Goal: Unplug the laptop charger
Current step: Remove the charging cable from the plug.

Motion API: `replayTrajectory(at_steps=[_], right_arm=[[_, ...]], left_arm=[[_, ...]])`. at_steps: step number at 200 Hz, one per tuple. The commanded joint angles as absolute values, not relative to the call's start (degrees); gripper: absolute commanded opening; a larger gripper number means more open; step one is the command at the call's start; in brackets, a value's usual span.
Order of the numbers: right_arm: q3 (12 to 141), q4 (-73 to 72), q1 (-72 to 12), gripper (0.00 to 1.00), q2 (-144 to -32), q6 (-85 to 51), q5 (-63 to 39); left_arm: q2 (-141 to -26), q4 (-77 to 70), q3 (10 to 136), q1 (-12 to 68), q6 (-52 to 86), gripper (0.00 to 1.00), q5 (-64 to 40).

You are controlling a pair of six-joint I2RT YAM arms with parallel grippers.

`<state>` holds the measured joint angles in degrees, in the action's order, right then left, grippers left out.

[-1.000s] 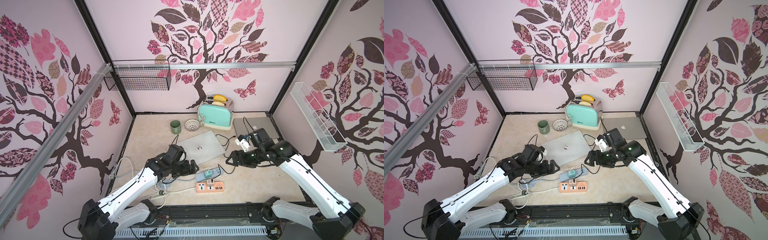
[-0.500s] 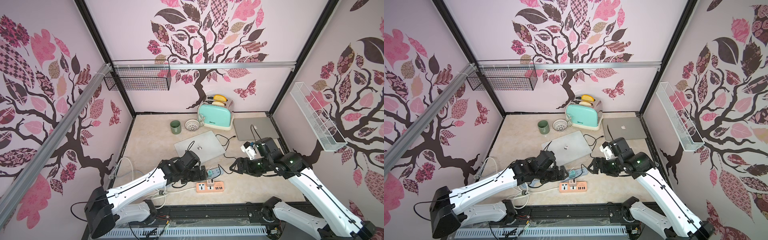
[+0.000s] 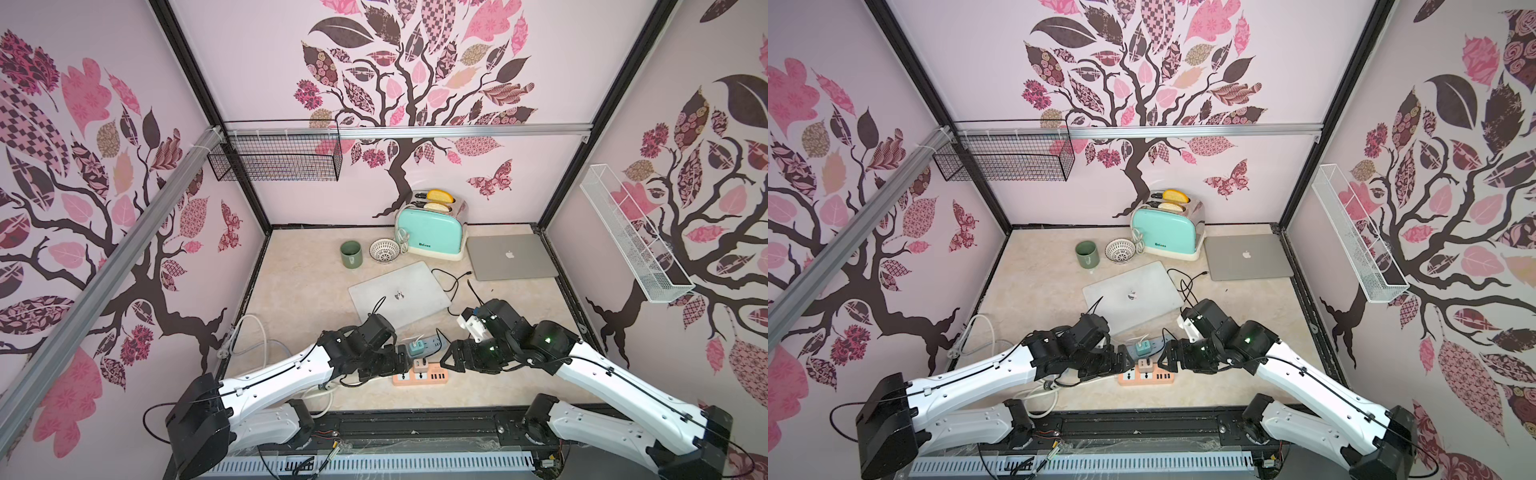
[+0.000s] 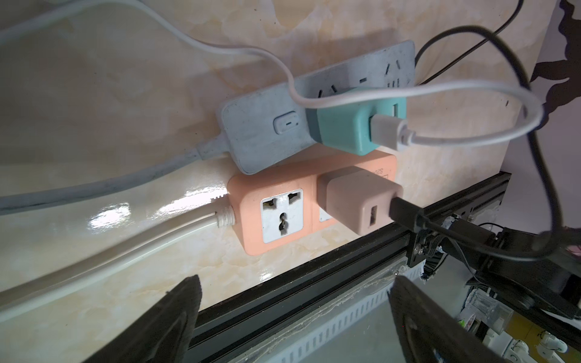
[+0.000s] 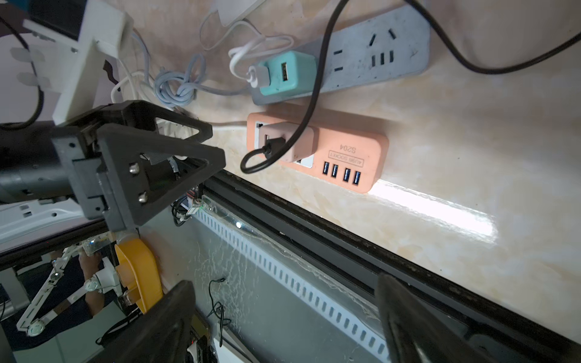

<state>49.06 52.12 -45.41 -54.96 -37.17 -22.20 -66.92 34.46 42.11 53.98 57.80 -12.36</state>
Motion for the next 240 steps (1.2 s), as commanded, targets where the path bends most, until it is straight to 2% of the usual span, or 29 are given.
replayTrajectory(at_steps=[1, 50, 71, 98, 139, 171, 240], right_arm=[[48.9, 45.5, -46.2, 0.9, -56.9, -39.1, -19.4], [50.4, 38.5, -46.7, 0.85, -63.7, -38.5, -20.0], [50.7, 36.3, -47.3, 0.8, -66.2, -39.2, -19.5], [51.1, 35.5, -47.7, 0.72, -68.6, -38.5, -18.4], [52.5, 36.1, -47.9, 0.67, -71.9, -38.2, -18.2], [52.8, 36.6, -48.1, 0.49, -72.0, -38.9, -15.7], [53.7, 37.6, -48.7, 0.44, -73.1, -39.2, -14.7]], left_arm=[[-67.0, 30.0, 40.9, 54.4, 58.9, 0.93, -13.1], [-70.0, 26.0, 41.4, 54.7, 59.2, 0.86, -14.0], [-70.6, 24.6, 41.1, 54.8, 59.0, 0.82, -14.1], [-71.0, 23.1, 40.5, 54.8, 59.3, 0.8, -13.7], [-71.7, 22.9, 40.5, 54.8, 57.7, 0.8, -13.5], [-73.1, 21.5, 39.7, 54.8, 57.5, 0.78, -13.8], [-75.3, 22.0, 40.0, 54.8, 57.4, 0.74, -12.2]])
